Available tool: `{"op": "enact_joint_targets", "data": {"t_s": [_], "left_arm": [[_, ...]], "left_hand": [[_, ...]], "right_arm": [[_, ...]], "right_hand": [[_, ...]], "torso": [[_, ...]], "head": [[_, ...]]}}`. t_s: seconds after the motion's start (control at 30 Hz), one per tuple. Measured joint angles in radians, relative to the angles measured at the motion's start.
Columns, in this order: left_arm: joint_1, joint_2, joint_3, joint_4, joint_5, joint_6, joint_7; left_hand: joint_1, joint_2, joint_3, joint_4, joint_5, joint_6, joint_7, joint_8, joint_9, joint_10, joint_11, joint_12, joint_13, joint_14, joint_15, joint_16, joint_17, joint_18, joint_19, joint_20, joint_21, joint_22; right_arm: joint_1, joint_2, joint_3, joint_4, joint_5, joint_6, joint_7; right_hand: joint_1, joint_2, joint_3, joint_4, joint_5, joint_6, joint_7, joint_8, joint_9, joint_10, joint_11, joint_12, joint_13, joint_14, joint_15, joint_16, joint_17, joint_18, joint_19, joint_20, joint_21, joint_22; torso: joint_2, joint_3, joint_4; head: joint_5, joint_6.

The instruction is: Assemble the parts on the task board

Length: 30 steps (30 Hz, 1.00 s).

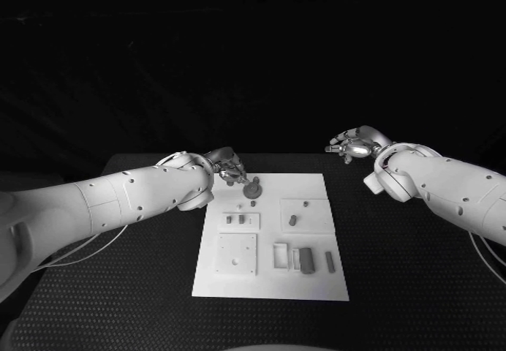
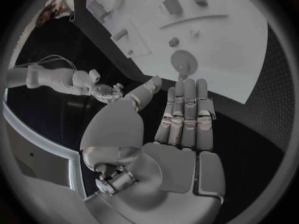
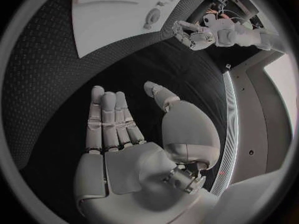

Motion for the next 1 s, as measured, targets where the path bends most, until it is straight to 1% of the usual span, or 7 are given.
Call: {"op": "enact_joint_targets", "data": {"t_s": [0.13, 0.2, 0.27, 0.4, 0.47, 0.53, 1.0], "left_arm": [[-0.016, 0.017, -0.01, -0.021, -0.066, -0.028, 0.042], [-0.022, 0.02, -0.015, -0.027, -0.094, -0.036, 0.056], [-0.029, 0.024, -0.018, -0.032, -0.126, -0.044, 0.068], [-0.042, 0.039, -0.022, -0.039, -0.189, -0.056, 0.084], [-0.045, 0.046, -0.023, -0.039, -0.225, -0.058, 0.088], [-0.047, 0.052, -0.023, -0.039, -0.258, -0.058, 0.091], [-0.063, 0.055, -0.025, -0.041, -0.352, -0.026, 0.095]], "left_hand": [[0.032, 0.007, 0.0, 0.0, 0.0, 0.005, -0.005, 0.0, -0.014, 0.011, 0.003, -0.03, -0.02, -0.002, 0.011, -0.056, -0.007, 0.0, -0.013, 0.013, -0.028, -0.021], [0.041, 0.006, -0.006, -0.003, 0.0, 0.005, -0.005, 0.0, -0.022, 0.014, 0.003, -0.048, -0.031, -0.01, 0.02, -0.09, -0.009, 0.0, -0.02, 0.02, -0.044, -0.033], [0.042, 0.005, -0.011, -0.003, 0.0, 0.005, -0.005, 0.0, -0.029, 0.017, 0.007, -0.065, -0.041, -0.01, 0.027, -0.119, -0.01, 0.0, -0.021, 0.025, -0.057, -0.044], [0.045, 0.001, -0.014, 0.0, 0.0, 0.005, -0.005, 0.0, -0.036, 0.027, 0.009, -0.075, -0.05, -0.01, 0.033, -0.146, -0.008, 0.0, -0.017, 0.029, -0.066, -0.053], [0.045, 0.002, -0.02, 0.0, 0.0, 0.01, 0.001, 0.0, -0.038, 0.029, 0.01, -0.081, -0.051, -0.006, 0.037, -0.148, -0.005, 0.0, -0.013, 0.033, -0.067, -0.054], [0.045, 0.002, -0.021, 0.002, 0.0, 0.01, 0.001, 0.0, -0.039, 0.032, 0.007, -0.082, -0.054, -0.006, 0.037, -0.153, 0.0, 0.0, -0.012, 0.034, -0.067, -0.055], [0.042, -0.002, -0.034, 0.004, 0.0, 0.001, 0.0, -0.018, -0.06, 0.031, 0.014, -0.123, -0.071, 0.015, 0.035, -0.172, 0.027, 0.0, 0.0, 0.036, -0.076, -0.062]], "right_arm": [[0.0, 0.006, 0.0, -0.008, 0.011, 0.006, 0.003], [0.0, 0.008, 0.0, -0.008, 0.017, 0.011, 0.007], [0.0, 0.009, 0.0, -0.009, 0.028, 0.018, 0.012], [0.0, 0.01, 0.0, -0.013, 0.046, 0.03, 0.021], [0.0, 0.01, 0.0, -0.013, 0.053, 0.034, 0.025], [0.0, 0.01, 0.0, -0.013, 0.06, 0.036, 0.028], [0.0, 0.01, 0.0, -0.008, 0.078, 0.041, 0.035]], "right_hand": [[-0.012, 0.012, 0.012, -0.012, 0.0, -0.006, 0.001, 0.012, 0.0, -0.017, 0.011, -0.125, -0.121, -0.042, 0.027, -0.159, -0.059, -0.031, -0.077, 0.028, -0.099, -0.048], [-0.015, 0.015, 0.022, -0.022, 0.0, -0.01, 0.0, 0.02, 0.002, -0.021, 0.023, -0.219, -0.208, -0.084, 0.068, -0.277, -0.109, -0.041, -0.143, 0.047, -0.165, -0.077], [-0.01, 0.024, 0.031, -0.035, 0.0, -0.01, 0.0, 0.03, 0.006, -0.01, 0.043, -0.315, -0.299, -0.128, 0.111, -0.415, -0.171, -0.073, -0.233, 0.067, -0.244, -0.111], [-0.001, 0.033, 0.026, -0.045, 0.0, -0.02, -0.002, 0.042, 0.007, 0.008, 0.061, -0.446, -0.433, -0.155, 0.163, -0.594, -0.238, -0.118, -0.366, 0.092, -0.35, -0.142], [0.0, 0.033, 0.023, -0.047, 0.0, -0.023, -0.003, 0.041, 0.006, 0.021, 0.063, -0.473, -0.465, -0.157, 0.165, -0.629, -0.249, -0.118, -0.398, 0.096, -0.374, -0.143], [0.004, 0.038, 0.017, -0.042, 0.0, -0.029, -0.004, 0.041, 0.003, 0.035, 0.066, -0.492, -0.493, -0.151, 0.17, -0.656, -0.255, -0.132, -0.409, 0.098, -0.385, -0.138], [0.012, 0.038, 0.007, -0.032, 0.0, -0.042, -0.004, 0.047, -0.008, 0.044, 0.068, -0.538, -0.562, -0.14, 0.176, -0.708, -0.26, -0.132, -0.417, 0.097, -0.411, -0.119]], "torso": [[0.0, -0.0001, -0.0001], [0.0, 0.0, -0.0001], [0.0, 0.0002, -0.0005], [0.001, 0.0005, -0.0004], [0.001, 0.0005, -0.0001], [0.001, 0.0005, 0.0], [0.0, -0.0001, 0.0015]], "head": [[-0.002, 0.003], [-0.004, 0.005], [-0.006, 0.007], [-0.01, 0.008], [-0.012, 0.007], [-0.012, 0.006], [-0.018, 0.001]]}}
